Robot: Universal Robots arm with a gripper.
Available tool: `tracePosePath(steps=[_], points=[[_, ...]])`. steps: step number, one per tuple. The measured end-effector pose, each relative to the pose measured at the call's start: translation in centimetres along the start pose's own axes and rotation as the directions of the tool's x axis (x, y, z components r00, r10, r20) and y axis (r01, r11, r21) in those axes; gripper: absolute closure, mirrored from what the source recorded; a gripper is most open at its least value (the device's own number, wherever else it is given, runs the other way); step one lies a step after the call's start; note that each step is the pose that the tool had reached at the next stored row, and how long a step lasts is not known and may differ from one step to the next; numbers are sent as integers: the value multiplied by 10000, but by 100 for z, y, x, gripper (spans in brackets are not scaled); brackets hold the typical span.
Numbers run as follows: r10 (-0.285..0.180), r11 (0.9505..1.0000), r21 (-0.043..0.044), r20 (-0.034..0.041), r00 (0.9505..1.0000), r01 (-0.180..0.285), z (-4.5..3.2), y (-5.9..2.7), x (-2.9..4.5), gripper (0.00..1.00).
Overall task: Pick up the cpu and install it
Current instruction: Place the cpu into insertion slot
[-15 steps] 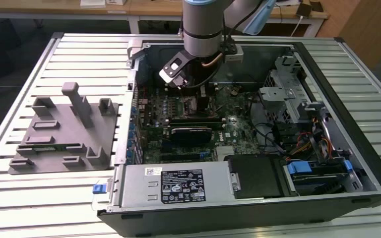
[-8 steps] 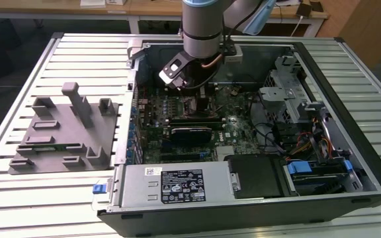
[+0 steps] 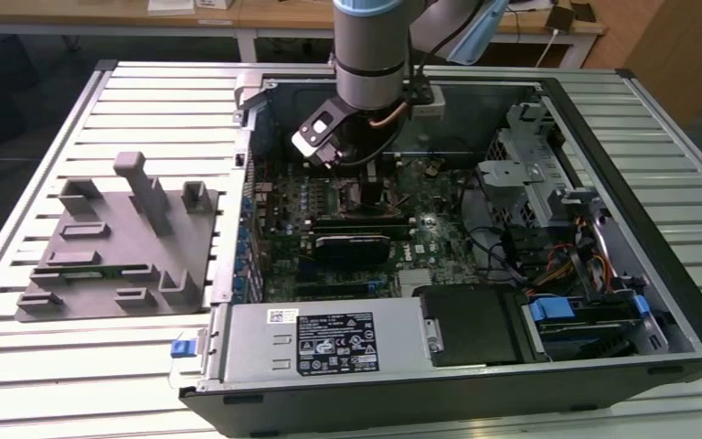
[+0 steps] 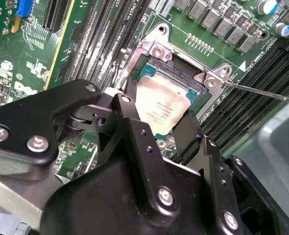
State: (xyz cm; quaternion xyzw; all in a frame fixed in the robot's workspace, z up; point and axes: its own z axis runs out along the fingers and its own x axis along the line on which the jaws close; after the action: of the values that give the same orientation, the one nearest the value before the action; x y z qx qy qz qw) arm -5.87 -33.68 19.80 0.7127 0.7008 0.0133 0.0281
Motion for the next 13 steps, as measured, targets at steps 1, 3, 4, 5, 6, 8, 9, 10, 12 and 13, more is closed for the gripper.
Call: tracePosePath(steps=[1,3,4,5,6,8,9,10,12,13], points=[[0,10000,-1,-6,10000,0,4,0,2,46],[1,10000,0,-16,10000,-1,13,-1,5,46],[1,10000,0,-16,10000,-1,18,-1,6,46],[1,10000,0,-16,10000,-1,23,-2,6,46],[1,10000,0,-18,10000,-1,28,-2,7,46],[2,10000,1,-21,10000,-2,35,-3,10,46],[2,10000,1,-25,10000,-2,38,-3,12,46],[3,10000,1,-28,10000,-3,40,-3,14,46],[3,10000,0,-37,10000,-3,46,-4,20,46],[4,10000,0,-37,10000,-4,47,-4,24,46]])
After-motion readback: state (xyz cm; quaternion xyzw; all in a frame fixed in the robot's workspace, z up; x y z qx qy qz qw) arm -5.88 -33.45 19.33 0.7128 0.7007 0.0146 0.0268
